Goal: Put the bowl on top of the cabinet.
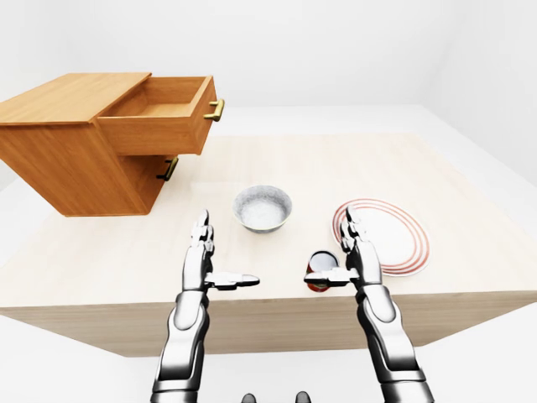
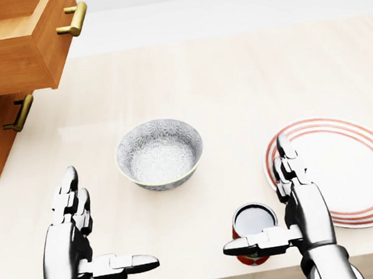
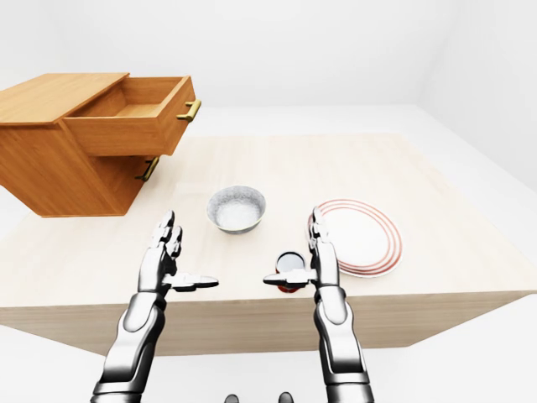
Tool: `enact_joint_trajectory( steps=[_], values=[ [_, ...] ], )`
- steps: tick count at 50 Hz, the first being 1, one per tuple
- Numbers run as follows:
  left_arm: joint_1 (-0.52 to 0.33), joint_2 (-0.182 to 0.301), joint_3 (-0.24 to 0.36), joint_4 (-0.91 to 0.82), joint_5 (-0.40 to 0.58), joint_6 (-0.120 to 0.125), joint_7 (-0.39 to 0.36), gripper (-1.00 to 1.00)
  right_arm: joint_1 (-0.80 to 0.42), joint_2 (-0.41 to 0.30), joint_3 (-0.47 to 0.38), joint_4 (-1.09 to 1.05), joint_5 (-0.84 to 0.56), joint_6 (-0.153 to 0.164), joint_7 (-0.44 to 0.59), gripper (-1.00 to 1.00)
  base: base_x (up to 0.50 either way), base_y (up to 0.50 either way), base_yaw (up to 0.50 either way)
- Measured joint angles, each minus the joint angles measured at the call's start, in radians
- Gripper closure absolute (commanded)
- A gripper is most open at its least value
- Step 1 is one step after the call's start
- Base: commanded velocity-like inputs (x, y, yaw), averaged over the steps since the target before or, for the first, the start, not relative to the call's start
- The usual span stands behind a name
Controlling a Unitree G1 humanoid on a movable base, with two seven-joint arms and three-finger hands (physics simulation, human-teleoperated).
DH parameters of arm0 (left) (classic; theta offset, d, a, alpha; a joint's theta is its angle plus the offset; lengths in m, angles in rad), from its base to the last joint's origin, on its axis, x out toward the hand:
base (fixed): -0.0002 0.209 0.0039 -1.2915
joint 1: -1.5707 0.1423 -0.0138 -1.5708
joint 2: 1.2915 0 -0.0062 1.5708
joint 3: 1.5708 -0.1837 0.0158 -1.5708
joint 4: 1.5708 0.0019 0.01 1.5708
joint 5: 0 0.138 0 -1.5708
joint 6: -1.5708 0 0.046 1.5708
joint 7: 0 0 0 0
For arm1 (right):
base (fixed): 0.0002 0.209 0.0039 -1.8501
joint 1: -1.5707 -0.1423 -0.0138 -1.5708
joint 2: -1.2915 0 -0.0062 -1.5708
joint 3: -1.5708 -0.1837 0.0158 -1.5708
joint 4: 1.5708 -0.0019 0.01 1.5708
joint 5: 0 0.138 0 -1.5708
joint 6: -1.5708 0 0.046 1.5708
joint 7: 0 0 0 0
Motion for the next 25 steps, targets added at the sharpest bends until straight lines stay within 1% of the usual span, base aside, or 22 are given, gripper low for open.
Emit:
enact_joint_trajectory(
  steps=[10,25],
  values=[
    [0.004,0.007,0.015,-0.009,-0.011,0.008,-0.018,-1.0,-0.003,-0.006,-0.015,0.0,0.001,0.02,-0.003,-1.0,0.0,0.0,0.0],
    [0.005,0.01,0.021,-0.014,-0.016,0.022,-0.024,-1.0,-0.004,-0.009,-0.018,-0.007,-0.006,0.037,-0.01,-1.0,0.0,0.0,0.0]
  ],
)
